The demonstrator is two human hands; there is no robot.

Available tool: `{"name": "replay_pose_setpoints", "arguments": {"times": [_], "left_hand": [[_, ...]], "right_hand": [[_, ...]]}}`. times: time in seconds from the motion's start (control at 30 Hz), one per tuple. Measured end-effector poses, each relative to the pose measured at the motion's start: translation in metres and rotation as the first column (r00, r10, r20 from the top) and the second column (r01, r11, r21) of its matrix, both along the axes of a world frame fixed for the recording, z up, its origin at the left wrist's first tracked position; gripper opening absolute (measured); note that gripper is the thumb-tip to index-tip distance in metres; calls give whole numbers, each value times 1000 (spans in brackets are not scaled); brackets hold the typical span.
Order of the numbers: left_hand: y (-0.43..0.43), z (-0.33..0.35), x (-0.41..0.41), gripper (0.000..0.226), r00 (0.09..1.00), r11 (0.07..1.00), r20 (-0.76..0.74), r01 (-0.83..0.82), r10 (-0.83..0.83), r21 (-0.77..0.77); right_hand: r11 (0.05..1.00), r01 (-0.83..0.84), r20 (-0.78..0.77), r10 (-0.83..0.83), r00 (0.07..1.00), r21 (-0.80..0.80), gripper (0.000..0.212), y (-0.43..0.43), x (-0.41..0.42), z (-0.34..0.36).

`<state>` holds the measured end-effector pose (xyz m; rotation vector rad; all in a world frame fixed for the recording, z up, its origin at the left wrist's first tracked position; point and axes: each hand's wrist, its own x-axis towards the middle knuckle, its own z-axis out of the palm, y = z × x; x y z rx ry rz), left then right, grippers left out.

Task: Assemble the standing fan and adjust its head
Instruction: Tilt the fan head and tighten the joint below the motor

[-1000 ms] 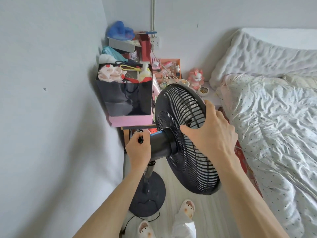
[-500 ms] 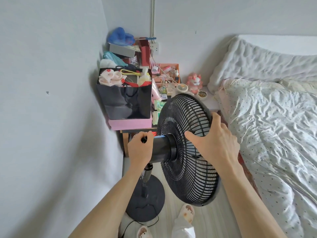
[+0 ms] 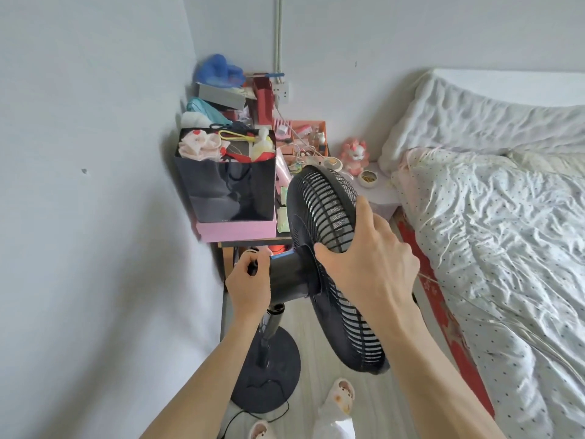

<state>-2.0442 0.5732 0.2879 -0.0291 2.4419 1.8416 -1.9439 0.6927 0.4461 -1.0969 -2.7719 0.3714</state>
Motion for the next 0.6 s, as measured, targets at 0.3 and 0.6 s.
{"name": "replay_pose_setpoints", "arguments": {"times": [0.3,0.6], "left_hand": [[-4,-1,-12,34,995,993,27,98,-96,-61],[-11,-3,-17,23,973,978,121,202,-196,-42]], "right_hand": [[995,80,-28,-82,996,-66,96,16,12,-8],[993,73,-47,-77,996,-94,99,11,20,-9]]}}
